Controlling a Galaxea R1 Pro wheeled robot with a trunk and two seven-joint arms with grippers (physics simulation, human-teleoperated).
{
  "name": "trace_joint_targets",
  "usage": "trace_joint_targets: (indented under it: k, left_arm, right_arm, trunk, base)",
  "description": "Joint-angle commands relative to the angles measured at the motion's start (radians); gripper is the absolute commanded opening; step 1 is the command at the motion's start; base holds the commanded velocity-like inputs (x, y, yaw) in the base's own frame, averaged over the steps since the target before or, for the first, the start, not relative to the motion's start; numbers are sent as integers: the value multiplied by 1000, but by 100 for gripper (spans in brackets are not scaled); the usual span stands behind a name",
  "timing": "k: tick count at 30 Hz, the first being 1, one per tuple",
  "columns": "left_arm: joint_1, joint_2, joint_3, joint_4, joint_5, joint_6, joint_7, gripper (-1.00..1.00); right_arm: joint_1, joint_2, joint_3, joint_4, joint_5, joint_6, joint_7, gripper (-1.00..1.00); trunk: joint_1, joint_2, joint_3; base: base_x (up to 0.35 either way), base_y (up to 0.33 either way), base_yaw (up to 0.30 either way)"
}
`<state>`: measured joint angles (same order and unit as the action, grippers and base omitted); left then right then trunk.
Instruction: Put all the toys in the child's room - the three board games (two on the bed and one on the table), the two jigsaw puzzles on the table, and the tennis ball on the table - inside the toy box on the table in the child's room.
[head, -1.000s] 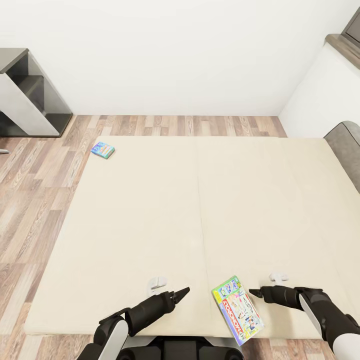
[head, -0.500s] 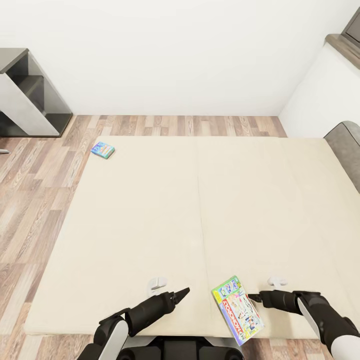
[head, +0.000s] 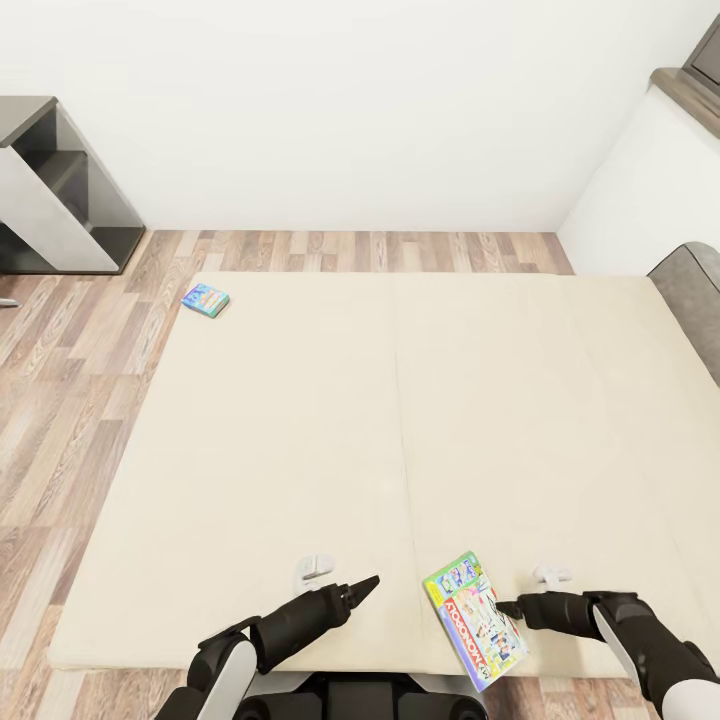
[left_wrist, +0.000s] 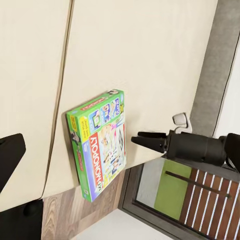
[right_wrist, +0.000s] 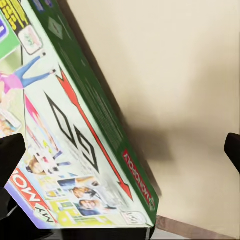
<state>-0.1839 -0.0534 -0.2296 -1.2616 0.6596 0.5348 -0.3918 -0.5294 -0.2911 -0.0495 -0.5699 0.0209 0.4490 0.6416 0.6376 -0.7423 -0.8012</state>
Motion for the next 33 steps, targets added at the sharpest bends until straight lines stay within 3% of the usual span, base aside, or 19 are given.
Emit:
trace_joint_targets:
  k: [1,11,33]
  left_arm:
    - [0,0,1,-1,8,8,1,100]
    - [0,0,1,-1,8,8,1,100]
    - [0,0,1,0,8,8,1,100]
  right_arm:
    - [3,1,2,-1,4,8,5,100]
    - [21,11,44,-1,8,8,6,100]
    - [29,17,66,-1,8,6,6,100]
  trunk:
    - [0,-1,-1]
    - [0,-1,-1]
    - [0,-1,-1]
  base:
    - [0,0,0]
    - [0,0,0]
    - [0,0,0]
